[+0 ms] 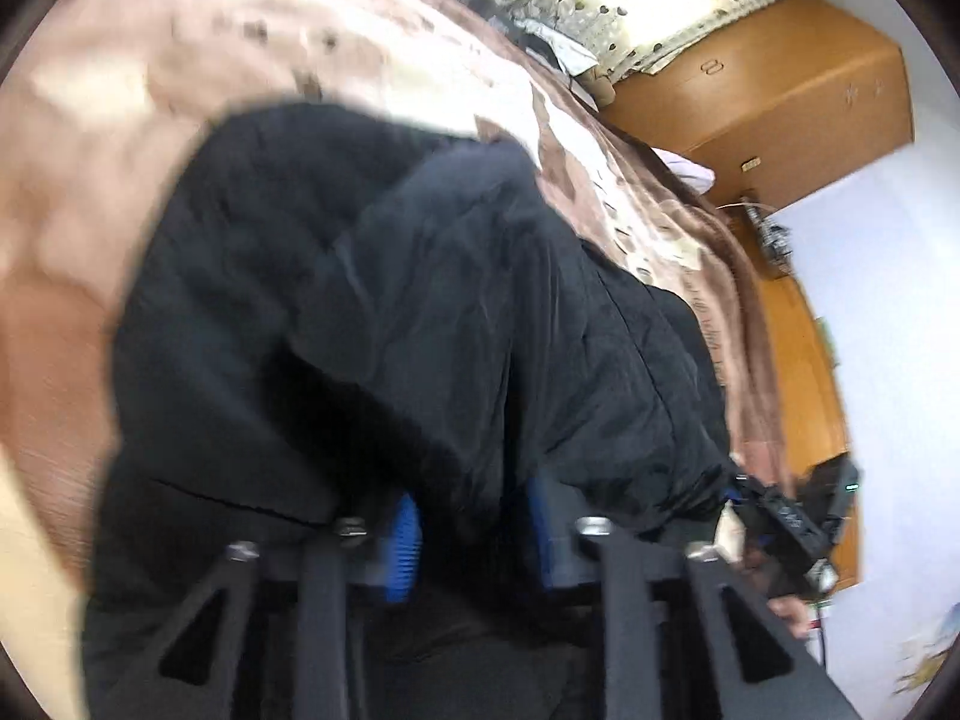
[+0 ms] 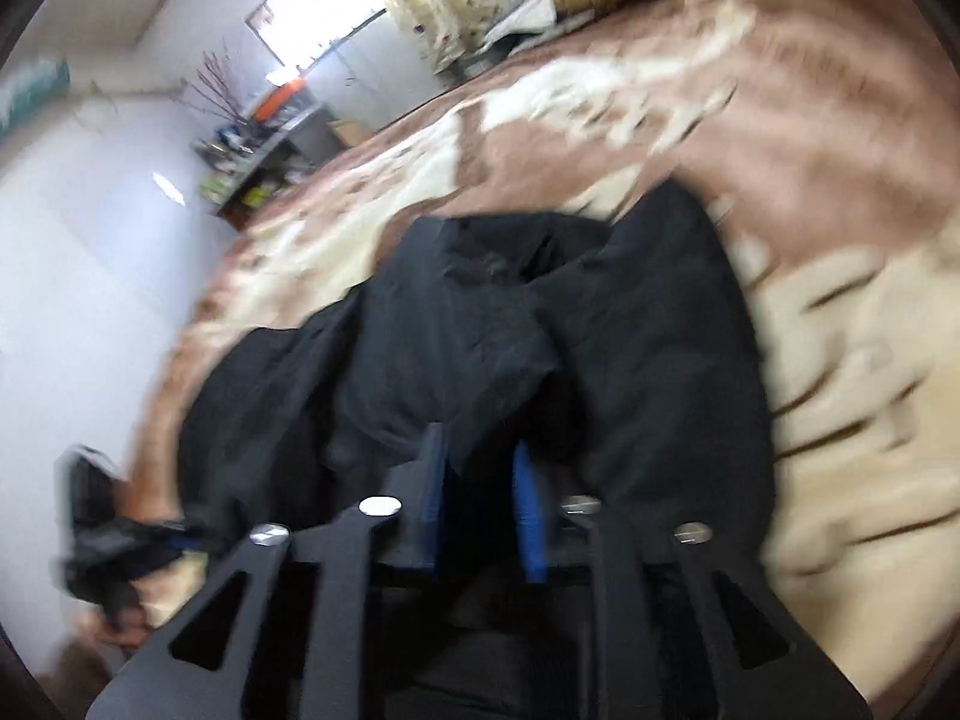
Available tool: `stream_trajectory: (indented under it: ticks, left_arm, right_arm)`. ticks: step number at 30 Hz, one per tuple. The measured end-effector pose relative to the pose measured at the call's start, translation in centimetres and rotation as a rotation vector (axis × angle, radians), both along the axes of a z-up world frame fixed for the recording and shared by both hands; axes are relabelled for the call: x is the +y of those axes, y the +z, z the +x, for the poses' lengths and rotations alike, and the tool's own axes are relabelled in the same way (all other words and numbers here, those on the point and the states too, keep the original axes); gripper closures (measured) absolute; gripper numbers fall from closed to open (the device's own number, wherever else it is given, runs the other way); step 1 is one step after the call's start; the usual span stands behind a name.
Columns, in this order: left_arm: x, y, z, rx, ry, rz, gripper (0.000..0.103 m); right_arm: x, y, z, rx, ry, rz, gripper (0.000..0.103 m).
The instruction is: Fold large clothes
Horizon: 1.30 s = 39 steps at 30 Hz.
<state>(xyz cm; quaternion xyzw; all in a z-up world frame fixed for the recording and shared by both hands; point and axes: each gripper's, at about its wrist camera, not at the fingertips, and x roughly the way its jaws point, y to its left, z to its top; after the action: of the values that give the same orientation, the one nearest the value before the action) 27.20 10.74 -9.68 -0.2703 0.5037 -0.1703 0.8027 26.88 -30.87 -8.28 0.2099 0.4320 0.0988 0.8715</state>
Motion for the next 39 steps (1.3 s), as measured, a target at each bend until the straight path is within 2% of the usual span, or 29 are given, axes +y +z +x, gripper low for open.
stream_trajectory:
  ticks: [1, 3, 6, 7, 9, 10, 12, 15, 17, 18, 19, 20, 21, 24, 26, 28, 30, 32, 33, 35, 37, 39]
  left_arm:
    - [0.1, 0.7, -0.3, -0.015, 0.002, 0.032, 0.057]
    - [0.8, 3.3, -1.0, -0.065, 0.022, 0.081, 0.057]
    - [0.8, 6.9, -1.0, -0.160, 0.056, 0.162, 0.057]
    - [0.3, 7.9, -0.6, -0.201, 0.042, 0.168, 0.056]
    - [-1.0, 9.0, 1.0, -0.236, 0.006, 0.173, 0.046]
    - [-1.9, 8.9, 2.1, -0.225, -0.016, 0.207, 0.038]
    - [-2.8, 7.7, 3.6, -0.199, -0.018, 0.277, 0.038]
    - [-3.8, 4.2, 5.6, -0.100, -0.059, 0.341, 0.038]
    - [-3.0, 1.9, 6.3, -0.033, -0.007, 0.371, 0.035]
    - [-2.0, 0.7, 6.4, -0.009, 0.008, 0.322, 0.035]
    - [-1.0, -0.4, 6.3, 0.014, 0.026, 0.239, 0.034]
    - [-0.5, -1.1, 5.8, 0.020, 0.031, 0.213, 0.034]
    - [-0.6, -1.3, 5.7, 0.010, 0.022, 0.222, 0.034]
    - [-1.5, -1.3, 5.3, -0.019, 0.006, 0.260, 0.034]
    - [-1.3, -1.4, 5.2, -0.016, 0.014, 0.252, 0.034]
    - [-1.5, -1.5, 5.2, -0.016, 0.001, 0.276, 0.033]
    - [-1.6, -1.2, 5.7, 0.020, 0.002, 0.268, 0.033]
    - [-1.2, -0.2, 5.5, 0.082, 0.010, 0.218, 0.035]
    - [-0.8, 0.6, 4.9, 0.083, 0.008, 0.191, 0.035]
    - [0.0, 2.8, 3.2, 0.035, -0.019, 0.181, 0.035]
    - [0.7, 5.0, 0.5, -0.019, -0.059, 0.212, 0.035]
    - [1.9, 6.7, -2.7, -0.047, -0.099, 0.199, 0.035]
  right_arm:
    - [0.0, 0.7, -0.3, -0.012, 0.003, -0.040, 0.072]
    - [0.4, 2.1, -0.7, -0.035, 0.000, -0.116, 0.071]
    - [1.8, 5.2, -1.3, -0.143, -0.028, -0.240, 0.071]
    - [2.8, 6.3, -1.3, -0.187, -0.002, -0.256, 0.071]
    - [5.0, 7.6, -0.7, -0.234, 0.087, -0.238, 0.069]
    - [5.8, 7.6, -0.3, -0.234, 0.121, -0.232, 0.068]
    - [7.3, 6.7, 0.9, -0.207, 0.151, -0.276, 0.066]
    - [7.4, 3.5, 2.4, -0.113, 0.152, -0.319, 0.066]
    - [5.8, 0.8, 3.1, -0.037, 0.126, -0.296, 0.066]
    - [5.0, -0.2, 3.2, -0.023, 0.116, -0.249, 0.066]
    - [4.3, -0.8, 3.1, -0.022, 0.108, -0.211, 0.067]
    - [4.1, -1.2, 3.1, -0.026, 0.106, -0.192, 0.067]
    - [3.9, -1.5, 2.9, -0.036, 0.115, -0.183, 0.067]
    - [4.6, -2.2, 2.1, -0.060, 0.153, -0.247, 0.067]
    - [4.9, -2.7, 2.0, -0.049, 0.158, -0.270, 0.067]
    - [5.2, -2.9, 2.1, -0.043, 0.167, -0.295, 0.067]
    - [5.5, -2.8, 2.8, -0.006, 0.171, -0.303, 0.067]
    - [5.6, -1.4, 2.7, 0.028, 0.149, -0.300, 0.066]
    - [5.7, 0.2, 1.8, 0.010, 0.136, -0.307, 0.066]
    - [5.6, 3.2, -0.7, -0.061, 0.140, -0.277, 0.066]
    - [4.9, 5.5, -3.5, -0.096, 0.141, -0.233, 0.066]
    - [4.0, 7.4, -6.7, -0.124, 0.143, -0.192, 0.058]
